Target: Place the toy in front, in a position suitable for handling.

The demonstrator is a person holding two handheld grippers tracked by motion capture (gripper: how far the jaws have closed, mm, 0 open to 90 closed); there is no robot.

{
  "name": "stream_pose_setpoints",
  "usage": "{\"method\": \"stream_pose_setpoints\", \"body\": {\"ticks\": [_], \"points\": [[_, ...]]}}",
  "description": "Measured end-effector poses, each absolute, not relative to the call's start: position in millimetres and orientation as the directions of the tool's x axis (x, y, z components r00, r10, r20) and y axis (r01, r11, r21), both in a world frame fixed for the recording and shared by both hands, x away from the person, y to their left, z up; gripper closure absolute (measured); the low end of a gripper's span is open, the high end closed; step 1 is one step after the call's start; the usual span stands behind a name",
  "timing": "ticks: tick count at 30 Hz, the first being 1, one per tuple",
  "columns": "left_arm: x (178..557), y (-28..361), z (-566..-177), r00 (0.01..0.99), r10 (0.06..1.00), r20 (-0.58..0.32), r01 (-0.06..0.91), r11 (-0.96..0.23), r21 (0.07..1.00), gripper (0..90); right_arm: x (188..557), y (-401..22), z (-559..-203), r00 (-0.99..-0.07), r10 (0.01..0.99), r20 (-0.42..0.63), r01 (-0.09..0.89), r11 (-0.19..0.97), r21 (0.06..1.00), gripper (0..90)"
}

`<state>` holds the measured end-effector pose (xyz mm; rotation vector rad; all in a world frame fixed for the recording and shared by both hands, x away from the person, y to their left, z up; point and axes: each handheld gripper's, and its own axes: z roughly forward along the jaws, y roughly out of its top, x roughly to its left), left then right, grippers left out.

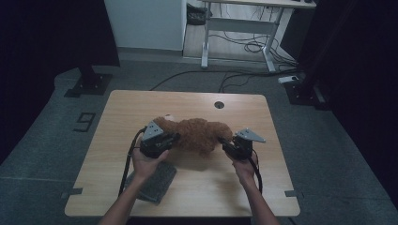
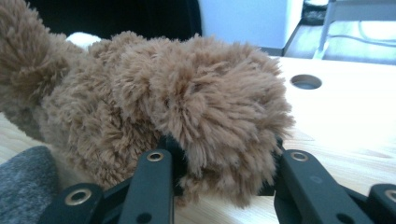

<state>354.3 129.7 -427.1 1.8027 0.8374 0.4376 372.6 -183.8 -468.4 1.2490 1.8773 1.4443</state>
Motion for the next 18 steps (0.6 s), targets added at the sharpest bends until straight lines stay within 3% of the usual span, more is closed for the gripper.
{"method": "stream_pose_setpoints", "body": {"ticks": [11, 18], "points": [[350, 103, -441, 0.734, 0.670, -0.111, 0.354, -0.239, 0.904, 81.8, 351, -211, -467, -0.448, 0.888, 0.104, 0.343, 0.063, 0.937, 67.3], [345, 87, -454, 0.753, 0.650, -0.102, 0.362, -0.279, 0.889, 81.8, 351, -225, -484, -0.429, 0.891, 0.148, 0.387, 0.033, 0.921, 67.1]]}}
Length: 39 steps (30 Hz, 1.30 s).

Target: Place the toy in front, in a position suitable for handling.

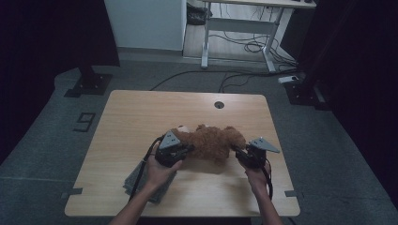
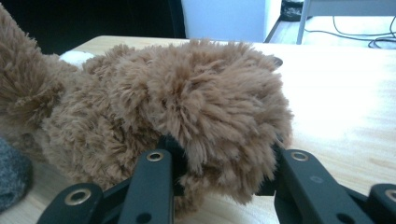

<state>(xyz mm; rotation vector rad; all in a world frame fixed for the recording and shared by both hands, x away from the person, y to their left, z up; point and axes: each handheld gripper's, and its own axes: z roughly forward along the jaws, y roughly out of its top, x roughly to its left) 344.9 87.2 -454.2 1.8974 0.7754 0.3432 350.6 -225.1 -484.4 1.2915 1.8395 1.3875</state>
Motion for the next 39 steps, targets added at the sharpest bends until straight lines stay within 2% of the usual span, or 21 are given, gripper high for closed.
{"method": "stream_pose_setpoints", "body": {"ticks": [9, 11, 12, 13, 15, 17, 18, 21, 27, 32, 39], "points": [[345, 86, -461, 0.750, 0.649, -0.127, 0.386, -0.274, 0.881, 78.7, 348, -231, -506, -0.435, 0.883, 0.179, 0.409, 0.016, 0.912, 65.4], [344, 87, -461, 0.746, 0.651, -0.141, 0.396, -0.263, 0.880, 68.3, 347, -232, -508, -0.435, 0.880, 0.191, 0.413, 0.006, 0.911, 65.1], [343, 88, -461, 0.742, 0.654, -0.148, 0.403, -0.258, 0.878, 68.3, 346, -231, -509, -0.438, 0.878, 0.192, 0.412, 0.006, 0.911, 64.8], [342, 89, -460, 0.738, 0.657, -0.150, 0.407, -0.257, 0.877, 59.5, 345, -231, -510, -0.442, 0.877, 0.186, 0.409, 0.012, 0.912, 64.4], [337, 96, -458, 0.727, 0.674, -0.136, 0.404, -0.259, 0.877, 49.1, 343, -231, -509, -0.446, 0.877, 0.178, 0.403, 0.020, 0.915, 64.2], [331, 105, -459, 0.714, 0.685, -0.143, 0.417, -0.251, 0.874, 39.8, 341, -232, -510, -0.453, 0.873, 0.180, 0.403, 0.021, 0.915, 63.7], [331, 105, -459, 0.714, 0.685, -0.143, 0.417, -0.251, 0.874, 38.3, 340, -232, -511, -0.454, 0.872, 0.181, 0.404, 0.020, 0.915, 63.6], [318, 126, -466, 0.695, 0.701, -0.161, 0.439, -0.237, 0.867, 35.3, 338, -233, -514, -0.462, 0.868, 0.183, 0.404, 0.022, 0.914, 63.1], [304, 148, -480, 0.654, 0.747, -0.119, 0.474, -0.283, 0.834, 30.7, 336, -234, -515, -0.469, 0.863, 0.188, 0.405, 0.021, 0.914, 62.5], [298, 158, -492, 0.634, 0.770, -0.077, 0.498, -0.330, 0.802, 30.1, 336, -234, -516, -0.472, 0.862, 0.184, 0.402, 0.024, 0.915, 61.8], [288, 169, -506, 0.608, 0.791, -0.073, 0.533, -0.338, 0.776, 29.1, 334, -235, -520, -0.478, 0.858, 0.189, 0.404, 0.024, 0.914, 61.1]]}}
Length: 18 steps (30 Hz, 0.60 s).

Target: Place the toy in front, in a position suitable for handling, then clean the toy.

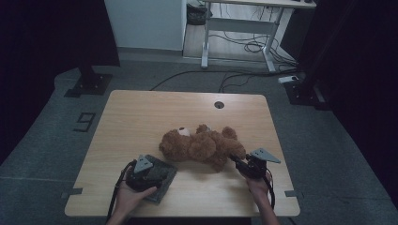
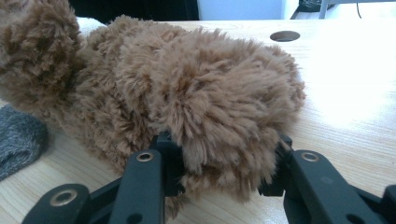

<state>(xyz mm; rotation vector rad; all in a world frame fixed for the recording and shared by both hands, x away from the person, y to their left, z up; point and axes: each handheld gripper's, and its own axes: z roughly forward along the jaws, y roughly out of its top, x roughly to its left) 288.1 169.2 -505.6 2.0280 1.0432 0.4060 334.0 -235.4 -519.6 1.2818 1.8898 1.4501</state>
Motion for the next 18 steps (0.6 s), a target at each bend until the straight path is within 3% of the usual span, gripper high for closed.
{"method": "stream_pose_setpoints", "body": {"ticks": [18], "points": [[288, 173, -516, 0.600, 0.797, -0.075, 0.565, -0.355, 0.745, 26.1, 330, -236, -522, -0.487, 0.857, 0.169, 0.391, 0.040, 0.920, 60.0]]}}
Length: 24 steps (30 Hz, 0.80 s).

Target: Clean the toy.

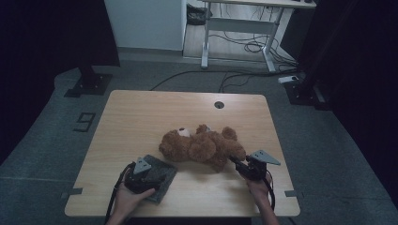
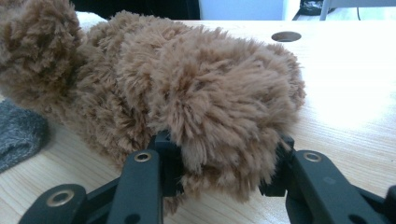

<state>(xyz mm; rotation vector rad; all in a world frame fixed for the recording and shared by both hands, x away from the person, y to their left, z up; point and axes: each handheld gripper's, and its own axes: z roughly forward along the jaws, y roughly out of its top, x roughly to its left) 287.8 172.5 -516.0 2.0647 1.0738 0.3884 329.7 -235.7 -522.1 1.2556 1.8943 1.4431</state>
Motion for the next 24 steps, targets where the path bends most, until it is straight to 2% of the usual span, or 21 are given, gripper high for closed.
{"method": "stream_pose_setpoints", "body": {"ticks": [8, 13, 20, 24], "points": [[287, 153, -528, 0.624, 0.781, -0.023, 0.567, -0.433, 0.701, 22.0, 329, -236, -523, -0.490, 0.855, 0.172, 0.392, 0.040, 0.919, 59.8], [289, 150, -538, 0.620, 0.784, -0.014, 0.585, -0.451, 0.674, 22.7, 329, -236, -524, -0.491, 0.854, 0.173, 0.394, 0.040, 0.918, 59.6], [287, 146, -543, 0.613, 0.789, 0.038, 0.563, -0.471, 0.679, 24.0, 329, -237, -525, -0.493, 0.851, 0.183, 0.400, 0.034, 0.916, 59.6], [287, 146, -544, 0.609, 0.792, 0.035, 0.563, -0.463, 0.685, 26.1, 329, -236, -525, -0.492, 0.851, 0.184, 0.400, 0.033, 0.916, 59.6]]}}
